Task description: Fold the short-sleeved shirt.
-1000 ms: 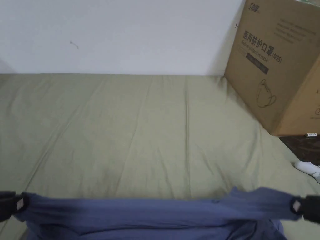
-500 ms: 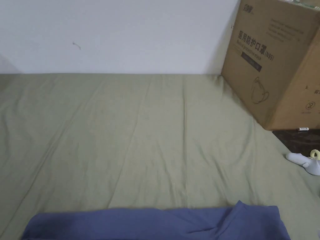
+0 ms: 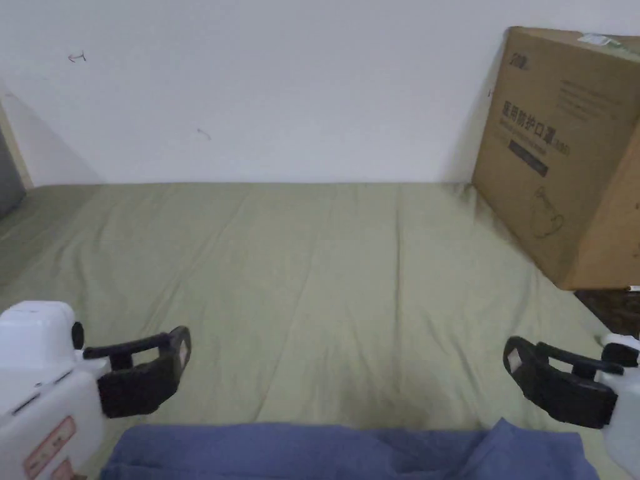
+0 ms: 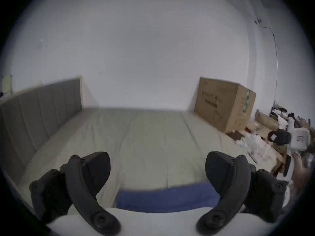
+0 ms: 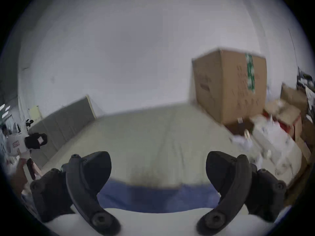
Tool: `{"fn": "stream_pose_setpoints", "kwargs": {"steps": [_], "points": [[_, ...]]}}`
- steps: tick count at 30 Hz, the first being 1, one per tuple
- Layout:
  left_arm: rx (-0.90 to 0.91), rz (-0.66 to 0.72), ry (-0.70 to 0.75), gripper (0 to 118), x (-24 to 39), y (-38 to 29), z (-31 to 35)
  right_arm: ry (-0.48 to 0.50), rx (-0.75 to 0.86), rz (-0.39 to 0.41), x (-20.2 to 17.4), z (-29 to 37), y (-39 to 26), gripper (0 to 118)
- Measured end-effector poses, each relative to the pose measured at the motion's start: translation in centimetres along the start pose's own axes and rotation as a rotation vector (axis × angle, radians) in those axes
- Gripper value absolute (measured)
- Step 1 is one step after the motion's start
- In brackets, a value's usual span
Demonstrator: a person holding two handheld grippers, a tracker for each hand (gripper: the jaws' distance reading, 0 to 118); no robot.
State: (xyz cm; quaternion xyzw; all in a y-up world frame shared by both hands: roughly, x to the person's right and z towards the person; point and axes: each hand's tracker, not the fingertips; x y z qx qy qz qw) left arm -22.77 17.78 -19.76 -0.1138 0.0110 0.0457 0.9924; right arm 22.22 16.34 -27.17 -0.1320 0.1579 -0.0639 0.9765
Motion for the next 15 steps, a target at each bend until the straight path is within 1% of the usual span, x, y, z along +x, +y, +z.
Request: {"fn": "stream_pose_setpoints", "kwargs": {"steps": [1,2,3,4,5,6,7,9,11,15], "points": [[0.053,-0.017,0.033,101,1.5,0.2,0.1,-0.004,0.070,0.022,-1.2,-0.2,0.4,108],[0.091,-0.012,0.043,78,2.4,0.2,0.1,-0.004,0.123,0.047,-2.0,-0.4,0.6,96],[0.118,-0.023,0.039,51,3.1,-0.1,-0.3,-0.020,0.158,0.073,-2.9,-0.7,0.8,71],[0.131,-0.038,0.034,19,3.9,-0.2,-0.6,-0.035,0.180,0.089,-3.7,-1.0,1.0,30],[0.138,-0.065,0.053,0,4.6,-0.3,-0.8,-0.037,0.199,0.093,-4.2,-1.1,1.1,0],[0.136,-0.086,0.081,0,5.4,-0.4,-1.0,-0.041,0.187,0.094,-4.6,-1.4,1.2,0],[0.149,-0.086,0.090,0,5.9,-0.3,-1.1,-0.074,0.195,0.104,-5.0,-1.3,1.4,0],[0.172,-0.055,0.065,0,6.2,-0.1,-0.7,-0.043,0.187,0.099,-5.3,-1.2,1.7,0],[0.198,-0.043,0.073,0,6.5,0.0,-0.4,-0.083,0.187,0.122,-5.9,-1.1,1.7,0],[0.203,-0.063,0.038,0,5.3,0.7,-0.6,-0.109,0.179,0.125,-5.6,-1.3,1.6,0]]}}
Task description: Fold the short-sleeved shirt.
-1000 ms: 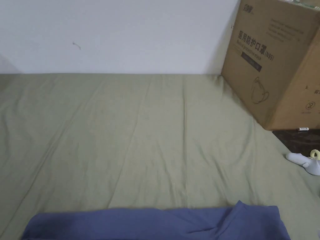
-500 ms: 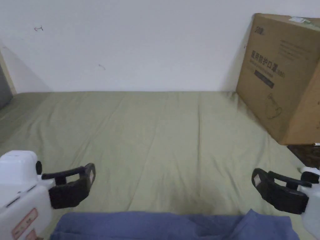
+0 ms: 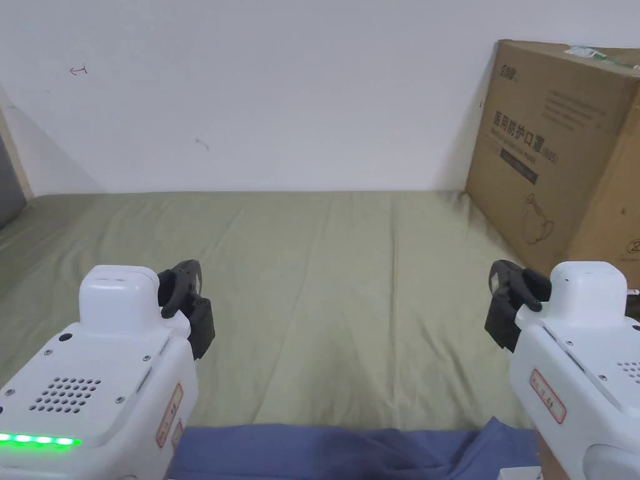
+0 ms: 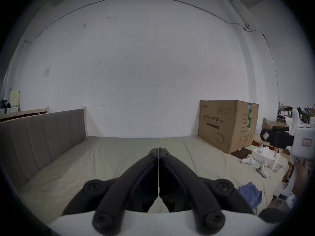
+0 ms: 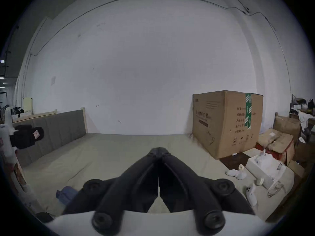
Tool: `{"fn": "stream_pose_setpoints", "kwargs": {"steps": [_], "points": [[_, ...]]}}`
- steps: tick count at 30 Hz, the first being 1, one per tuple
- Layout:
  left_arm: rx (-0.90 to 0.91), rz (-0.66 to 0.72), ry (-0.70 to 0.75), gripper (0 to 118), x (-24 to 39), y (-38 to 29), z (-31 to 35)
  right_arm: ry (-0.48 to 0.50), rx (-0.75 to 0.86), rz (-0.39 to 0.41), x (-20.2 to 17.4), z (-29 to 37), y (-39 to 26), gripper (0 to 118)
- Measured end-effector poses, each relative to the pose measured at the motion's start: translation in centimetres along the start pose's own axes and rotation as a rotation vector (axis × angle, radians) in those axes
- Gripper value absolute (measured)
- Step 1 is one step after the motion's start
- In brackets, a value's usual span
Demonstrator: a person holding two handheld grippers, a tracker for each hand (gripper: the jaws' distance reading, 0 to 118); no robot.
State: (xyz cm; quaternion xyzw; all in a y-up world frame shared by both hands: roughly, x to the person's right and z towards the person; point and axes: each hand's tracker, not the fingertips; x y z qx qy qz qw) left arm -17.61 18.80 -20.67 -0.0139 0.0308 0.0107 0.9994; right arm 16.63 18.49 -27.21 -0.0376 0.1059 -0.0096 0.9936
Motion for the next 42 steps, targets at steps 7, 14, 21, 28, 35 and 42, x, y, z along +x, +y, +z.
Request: {"fn": "stream_pose_setpoints", "kwargs": {"steps": [7,14,21,28,35,42], "points": [[-0.665,0.427,-0.402,0,-13.5,-4.5,-6.2,0.019,-0.144,0.001,1.1,-1.8,-0.9,0],[-0.862,0.688,-0.285,109,-23.3,-14.5,-6.8,0.046,-0.242,0.025,1.9,-3.0,-2.4,0],[-0.928,0.965,-0.289,118,-25.4,-22.9,-8.2,0.029,-0.299,-0.037,2.3,-4.6,-3.0,0],[-0.792,1.346,-0.598,118,-23.2,-27.4,-10.2,0.030,-0.341,-0.039,1.8,-5.2,-3.3,0],[-0.797,1.219,-0.425,7,-24.5,-29.8,-10.0,0.048,-0.380,-0.042,1.3,-5.3,-3.9,0],[-0.880,0.726,-0.235,7,-22.5,-21.7,-8.1,0.075,-0.383,-0.021,1.5,-5.1,-3.7,0]]}}
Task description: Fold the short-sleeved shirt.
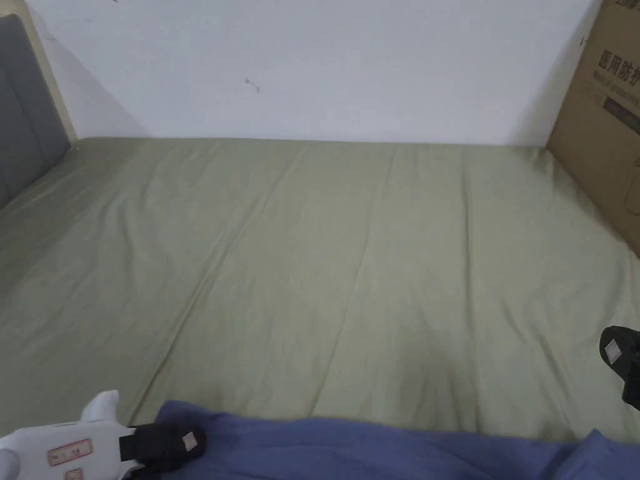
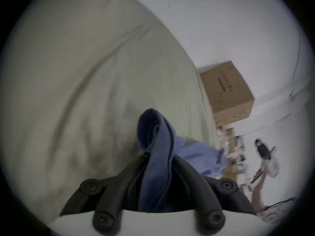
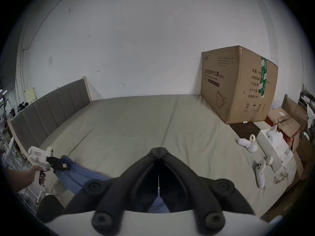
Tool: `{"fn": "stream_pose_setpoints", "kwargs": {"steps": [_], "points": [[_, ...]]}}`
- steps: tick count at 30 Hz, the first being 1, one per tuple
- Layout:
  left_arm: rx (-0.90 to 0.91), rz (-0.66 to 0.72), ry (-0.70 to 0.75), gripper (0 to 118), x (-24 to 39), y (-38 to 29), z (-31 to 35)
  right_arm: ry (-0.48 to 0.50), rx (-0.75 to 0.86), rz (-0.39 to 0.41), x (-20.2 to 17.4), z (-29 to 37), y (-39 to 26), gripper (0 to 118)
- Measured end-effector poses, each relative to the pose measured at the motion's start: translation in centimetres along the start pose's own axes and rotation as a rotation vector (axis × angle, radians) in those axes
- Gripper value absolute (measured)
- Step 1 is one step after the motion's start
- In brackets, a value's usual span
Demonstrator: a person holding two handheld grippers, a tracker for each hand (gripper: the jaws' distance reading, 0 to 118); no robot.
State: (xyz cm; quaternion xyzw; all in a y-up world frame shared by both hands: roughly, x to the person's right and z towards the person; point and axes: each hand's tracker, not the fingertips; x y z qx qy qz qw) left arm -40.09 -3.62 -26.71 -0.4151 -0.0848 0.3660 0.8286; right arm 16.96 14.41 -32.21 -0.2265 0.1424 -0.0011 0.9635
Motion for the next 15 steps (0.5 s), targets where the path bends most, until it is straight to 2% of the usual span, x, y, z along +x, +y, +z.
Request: {"fn": "stream_pose_setpoints", "kwargs": {"steps": [2,4,6,8,10,11,15], "points": [[0.064,-0.107,0.163,7,3.6,-0.7,3.1,0.013,0.009,-0.007,0.1,0.2,0.1,0],[0.125,-0.280,0.455,7,6.6,-1.2,5.5,0.026,0.011,-0.018,0.1,0.4,0.1,0],[0.182,-0.394,0.597,7,9.3,-2.3,6.7,0.033,0.011,-0.023,0.1,0.6,-0.1,0],[0.216,-0.363,0.483,7,11.6,-3.2,7.3,0.042,0.014,-0.034,0.2,0.9,-0.6,0],[0.193,-0.254,0.259,7,14.0,-3.4,6.5,0.050,0.007,-0.053,0.4,1.0,-0.9,0],[0.168,-0.228,0.196,7,15.2,-3.7,5.6,0.052,0.003,-0.061,0.6,1.0,-1.1,0],[0.020,-0.229,0.067,7,19.8,-4.3,-1.5,0.060,0.001,-0.099,1.4,1.8,-1.6,0]]}}
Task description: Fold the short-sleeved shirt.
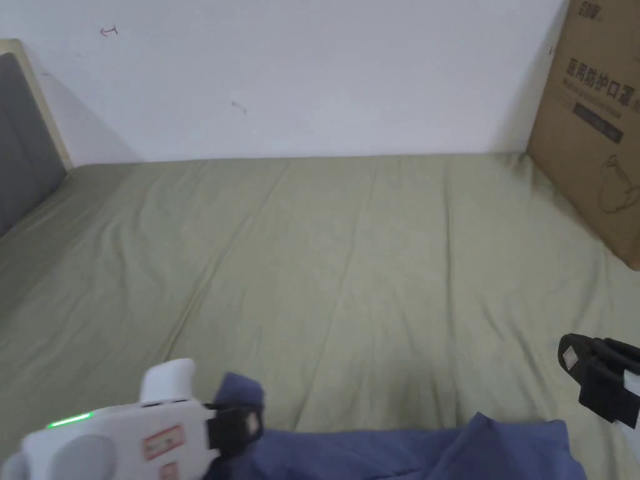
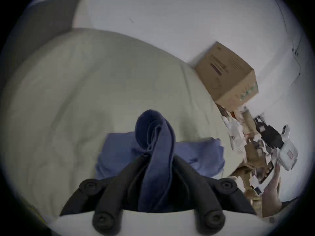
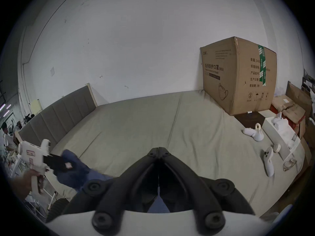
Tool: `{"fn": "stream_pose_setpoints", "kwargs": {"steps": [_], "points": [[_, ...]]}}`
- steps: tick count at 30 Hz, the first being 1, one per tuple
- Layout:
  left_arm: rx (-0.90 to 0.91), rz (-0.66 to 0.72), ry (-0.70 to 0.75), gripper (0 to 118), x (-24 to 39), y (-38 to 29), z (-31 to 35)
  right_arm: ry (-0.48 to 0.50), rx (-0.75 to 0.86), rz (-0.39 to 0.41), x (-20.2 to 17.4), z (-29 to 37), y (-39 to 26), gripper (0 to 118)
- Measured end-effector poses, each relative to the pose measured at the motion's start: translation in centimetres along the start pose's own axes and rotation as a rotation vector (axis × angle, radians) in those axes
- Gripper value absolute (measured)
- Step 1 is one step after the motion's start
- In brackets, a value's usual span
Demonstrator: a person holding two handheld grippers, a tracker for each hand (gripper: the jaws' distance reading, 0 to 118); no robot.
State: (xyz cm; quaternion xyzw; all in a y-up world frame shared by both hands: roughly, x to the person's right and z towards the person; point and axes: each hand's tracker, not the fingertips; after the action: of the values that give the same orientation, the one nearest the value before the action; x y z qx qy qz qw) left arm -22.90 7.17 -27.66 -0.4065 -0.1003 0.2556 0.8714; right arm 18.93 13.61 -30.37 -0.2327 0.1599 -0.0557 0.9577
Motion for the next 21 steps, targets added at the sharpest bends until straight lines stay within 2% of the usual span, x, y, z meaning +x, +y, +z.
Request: {"fn": "stream_pose_setpoints", "kwargs": {"steps": [3,6,7,9,11,12,14,17,18,19,21], "points": [[-0.081,-0.059,-0.003,8,2.6,-0.5,-5.5,-0.005,-0.004,-0.007,0.7,0.6,0.0,0],[-0.168,0.022,-0.031,18,2.8,-1.5,-10.1,-0.019,-0.002,-0.009,1.4,1.2,-0.2,0],[-0.214,0.042,-0.058,27,2.5,-2.1,-11.3,-0.022,-0.002,-0.014,1.6,1.3,-0.3,0],[-0.281,0.080,-0.132,66,2.2,-2.7,-12.6,-0.031,-0.008,-0.022,1.9,1.4,-0.4,0],[-0.292,0.106,-0.251,100,2.0,-2.9,-12.1,-0.036,-0.030,-0.045,2.1,1.3,-0.2,0],[-0.270,0.119,-0.297,108,1.9,-2.8,-11.5,-0.031,-0.028,-0.054,2.1,1.3,-0.1,0],[-0.231,0.134,-0.393,112,1.8,-2.4,-9.3,-0.008,-0.018,-0.055,2.1,1.4,0.1,0],[-0.177,0.096,-0.394,110,1.9,-1.4,-6.0,0.010,-0.017,-0.045,1.7,1.2,0.4,0],[-0.147,0.049,-0.301,104,1.9,-1.0,-4.8,0.016,-0.013,-0.039,1.7,1.1,0.4,0],[-0.118,0.010,-0.241,89,1.9,-0.9,-3.7,0.020,-0.012,-0.032,1.7,0.9,0.5,0],[-0.073,-0.090,-0.119,8,2.0,-0.9,-2.6,0.018,-0.016,-0.027,1.7,0.6,0.6,0]]}}
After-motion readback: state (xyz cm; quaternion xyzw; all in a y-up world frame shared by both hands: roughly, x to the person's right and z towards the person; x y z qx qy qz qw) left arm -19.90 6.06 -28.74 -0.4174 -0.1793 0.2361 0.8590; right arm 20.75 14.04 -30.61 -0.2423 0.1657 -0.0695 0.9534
